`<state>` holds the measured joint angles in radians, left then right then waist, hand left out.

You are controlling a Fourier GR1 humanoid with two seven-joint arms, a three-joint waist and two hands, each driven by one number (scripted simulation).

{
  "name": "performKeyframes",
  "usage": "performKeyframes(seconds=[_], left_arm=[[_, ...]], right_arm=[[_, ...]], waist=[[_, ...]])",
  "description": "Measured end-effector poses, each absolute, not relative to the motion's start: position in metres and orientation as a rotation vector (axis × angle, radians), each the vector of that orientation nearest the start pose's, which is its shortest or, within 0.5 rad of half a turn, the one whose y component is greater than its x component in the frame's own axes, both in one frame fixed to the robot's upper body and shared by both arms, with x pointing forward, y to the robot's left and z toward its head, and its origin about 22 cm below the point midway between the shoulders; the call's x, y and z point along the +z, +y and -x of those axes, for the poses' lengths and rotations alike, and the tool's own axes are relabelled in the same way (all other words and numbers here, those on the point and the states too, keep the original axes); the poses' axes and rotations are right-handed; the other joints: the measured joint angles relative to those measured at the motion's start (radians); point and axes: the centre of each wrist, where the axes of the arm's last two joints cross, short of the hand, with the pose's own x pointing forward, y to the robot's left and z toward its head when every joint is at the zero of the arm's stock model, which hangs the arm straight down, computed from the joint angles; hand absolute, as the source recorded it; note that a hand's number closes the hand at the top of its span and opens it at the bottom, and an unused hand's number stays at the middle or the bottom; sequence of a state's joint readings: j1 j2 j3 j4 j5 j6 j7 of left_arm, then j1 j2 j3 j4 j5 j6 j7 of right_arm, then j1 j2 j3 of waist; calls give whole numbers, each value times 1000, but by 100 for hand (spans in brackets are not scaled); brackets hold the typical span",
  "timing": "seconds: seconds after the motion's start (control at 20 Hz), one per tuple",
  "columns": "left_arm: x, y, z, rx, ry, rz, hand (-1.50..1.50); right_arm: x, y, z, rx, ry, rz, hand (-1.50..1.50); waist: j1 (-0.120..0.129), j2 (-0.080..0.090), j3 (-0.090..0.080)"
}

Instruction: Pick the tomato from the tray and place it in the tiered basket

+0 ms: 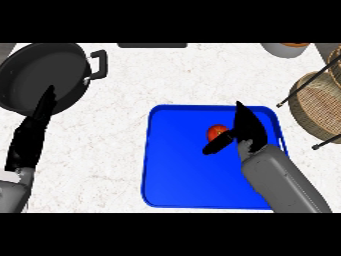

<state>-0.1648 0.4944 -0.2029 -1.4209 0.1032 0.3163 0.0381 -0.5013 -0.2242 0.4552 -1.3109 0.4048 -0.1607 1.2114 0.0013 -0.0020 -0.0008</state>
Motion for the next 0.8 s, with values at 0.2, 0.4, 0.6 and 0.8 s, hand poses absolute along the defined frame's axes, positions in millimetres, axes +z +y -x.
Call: performKeyframes(seconds=[0.2,0.4,0.6,0.8], left_arm=[[32,299,-280,-228,-1533,-438,0],[29,300,-278,-229,-1533,-433,0],[28,302,-277,-235,-1535,-432,0],[36,303,-276,-234,-1536,-428,0]], right_arm=[[45,-133,-325,505,-662,692,-150],[35,-135,-326,495,-634,686,-150],[29,-128,-328,495,-625,670,-150],[23,-129,-339,481,-597,653,-150]], waist=[[0,1,0],[1,1,0],[2,2,0],[5,2,1]])
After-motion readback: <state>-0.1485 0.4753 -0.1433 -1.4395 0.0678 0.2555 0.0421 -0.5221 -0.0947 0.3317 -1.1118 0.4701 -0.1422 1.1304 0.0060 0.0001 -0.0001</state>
